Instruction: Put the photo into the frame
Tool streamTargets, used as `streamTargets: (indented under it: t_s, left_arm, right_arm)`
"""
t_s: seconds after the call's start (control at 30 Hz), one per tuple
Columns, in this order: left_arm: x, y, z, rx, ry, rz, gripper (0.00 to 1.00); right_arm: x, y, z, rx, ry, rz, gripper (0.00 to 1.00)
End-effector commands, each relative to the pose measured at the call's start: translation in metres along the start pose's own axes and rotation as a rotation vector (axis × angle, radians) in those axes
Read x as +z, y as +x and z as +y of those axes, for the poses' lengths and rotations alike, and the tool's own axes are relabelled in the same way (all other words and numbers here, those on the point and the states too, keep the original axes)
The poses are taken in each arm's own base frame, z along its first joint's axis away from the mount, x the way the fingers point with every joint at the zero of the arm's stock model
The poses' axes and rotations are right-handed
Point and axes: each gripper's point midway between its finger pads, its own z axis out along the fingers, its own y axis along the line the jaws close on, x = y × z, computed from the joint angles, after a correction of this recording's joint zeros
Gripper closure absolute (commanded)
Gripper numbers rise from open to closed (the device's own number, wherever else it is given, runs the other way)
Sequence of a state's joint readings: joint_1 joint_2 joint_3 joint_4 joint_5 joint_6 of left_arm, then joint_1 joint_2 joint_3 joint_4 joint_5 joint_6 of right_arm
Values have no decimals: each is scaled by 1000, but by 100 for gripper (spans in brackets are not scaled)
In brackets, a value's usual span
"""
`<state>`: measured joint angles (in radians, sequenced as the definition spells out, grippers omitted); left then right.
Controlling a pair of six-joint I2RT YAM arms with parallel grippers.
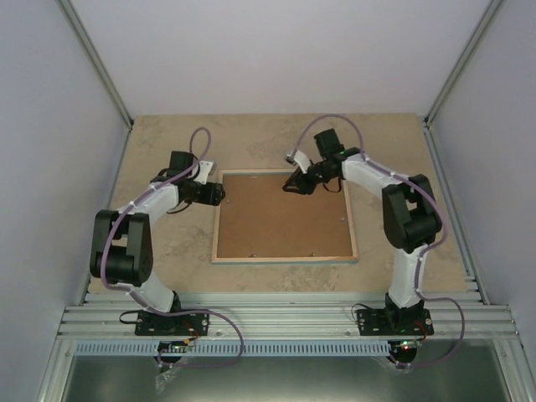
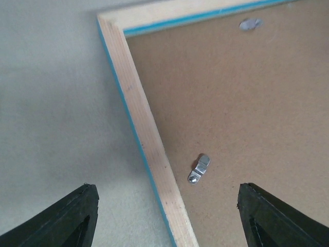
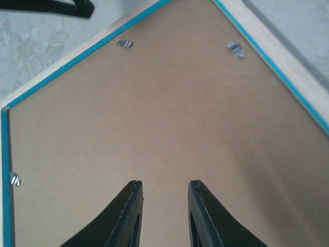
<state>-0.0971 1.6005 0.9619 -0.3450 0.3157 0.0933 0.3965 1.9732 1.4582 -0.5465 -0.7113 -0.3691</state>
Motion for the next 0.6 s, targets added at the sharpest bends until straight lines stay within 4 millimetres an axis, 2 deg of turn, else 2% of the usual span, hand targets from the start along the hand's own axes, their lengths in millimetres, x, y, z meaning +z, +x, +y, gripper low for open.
streamTargets:
  t_s: [0.0, 0.13, 0.2, 0.4, 0.57]
  left_arm:
    - [22, 14, 8, -37, -67, 73, 23]
    - [35, 24, -2, -15, -74, 120, 21]
    - [38, 26, -7, 2, -78, 126, 20]
    - [58, 28, -8, 16, -130, 155, 21]
    - [66, 32, 7, -34, -215, 185, 29]
  right_arm:
    - [42, -13, 1, 24, -6, -37, 77]
    - [71, 7, 2, 66, -2, 19, 83]
    - [79, 17, 0, 68, 19, 46, 84]
    - [91, 53, -13, 114, 68, 127, 86]
    - [92, 66, -18, 129, 96, 159, 88]
